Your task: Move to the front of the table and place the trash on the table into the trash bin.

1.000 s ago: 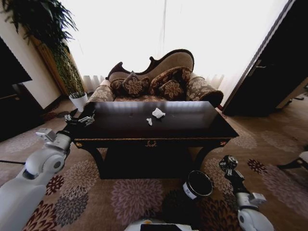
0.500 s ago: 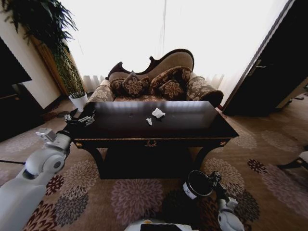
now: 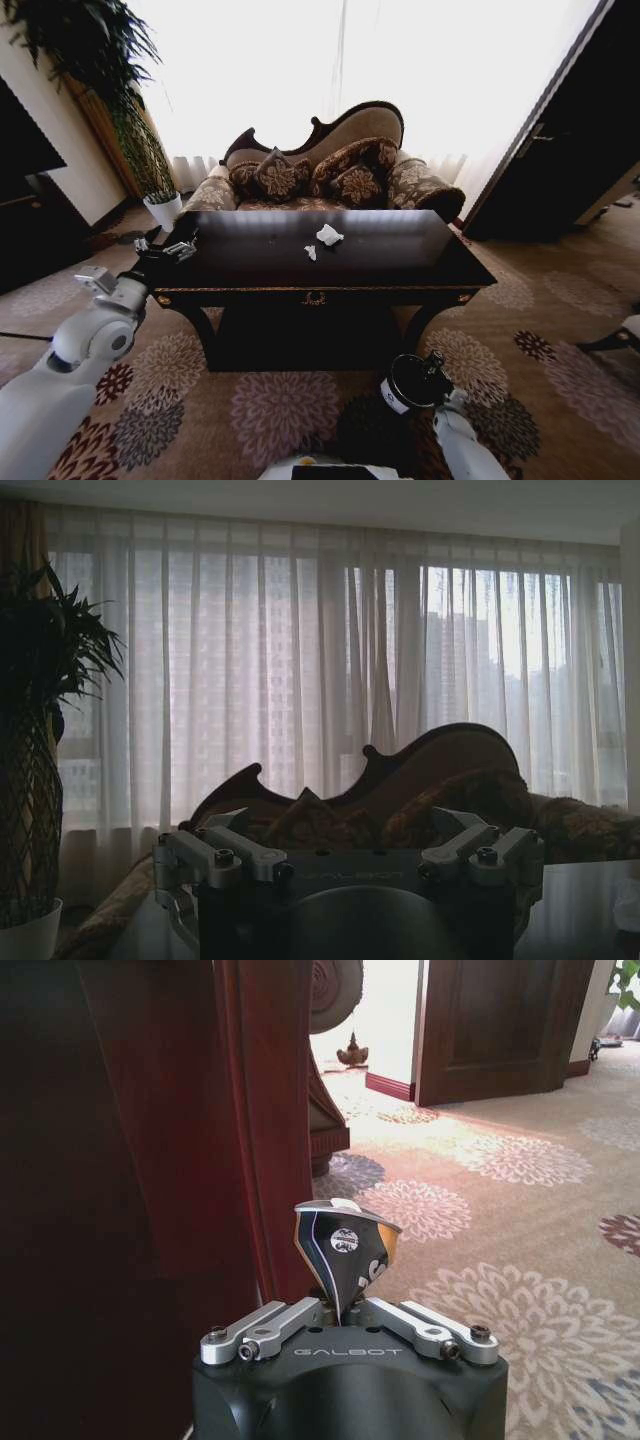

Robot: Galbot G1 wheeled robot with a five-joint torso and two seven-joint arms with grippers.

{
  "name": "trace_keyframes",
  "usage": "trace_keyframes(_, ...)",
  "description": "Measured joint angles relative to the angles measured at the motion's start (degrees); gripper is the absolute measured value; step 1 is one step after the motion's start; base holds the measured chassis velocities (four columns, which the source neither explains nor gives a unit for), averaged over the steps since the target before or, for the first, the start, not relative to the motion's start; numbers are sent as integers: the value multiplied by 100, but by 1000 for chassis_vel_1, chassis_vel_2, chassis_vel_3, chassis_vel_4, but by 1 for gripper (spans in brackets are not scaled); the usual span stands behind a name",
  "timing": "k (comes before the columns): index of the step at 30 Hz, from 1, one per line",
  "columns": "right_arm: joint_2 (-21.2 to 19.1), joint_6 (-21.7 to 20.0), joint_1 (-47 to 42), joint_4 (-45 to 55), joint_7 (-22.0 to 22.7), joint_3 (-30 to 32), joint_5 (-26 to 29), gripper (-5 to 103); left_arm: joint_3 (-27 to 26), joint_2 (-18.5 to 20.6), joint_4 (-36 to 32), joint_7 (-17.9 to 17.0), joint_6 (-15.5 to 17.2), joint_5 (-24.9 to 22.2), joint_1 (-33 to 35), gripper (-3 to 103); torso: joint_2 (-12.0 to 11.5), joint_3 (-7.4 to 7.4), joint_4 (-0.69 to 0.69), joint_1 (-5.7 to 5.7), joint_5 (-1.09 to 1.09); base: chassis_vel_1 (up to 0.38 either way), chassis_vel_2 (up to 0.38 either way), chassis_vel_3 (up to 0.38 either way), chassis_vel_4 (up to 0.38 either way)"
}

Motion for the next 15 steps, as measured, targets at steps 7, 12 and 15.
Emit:
trace_keyframes(7,16,-40,124,-274,-44,21,-13,-3,0,0,0,0,0,0,0,100,0,0,0,0,0,0,0,0,0)
trace_keyframes(12,56,-81,88,-316,-78,51,-48,18,0,0,0,-1,0,0,0,100,0,-1,0,0,0,0,0,0,0)
trace_keyframes(15,104,-126,19,-239,-89,91,-88,28,0,0,0,-1,0,0,0,100,0,-1,-1,0,0,0,0,0,0)
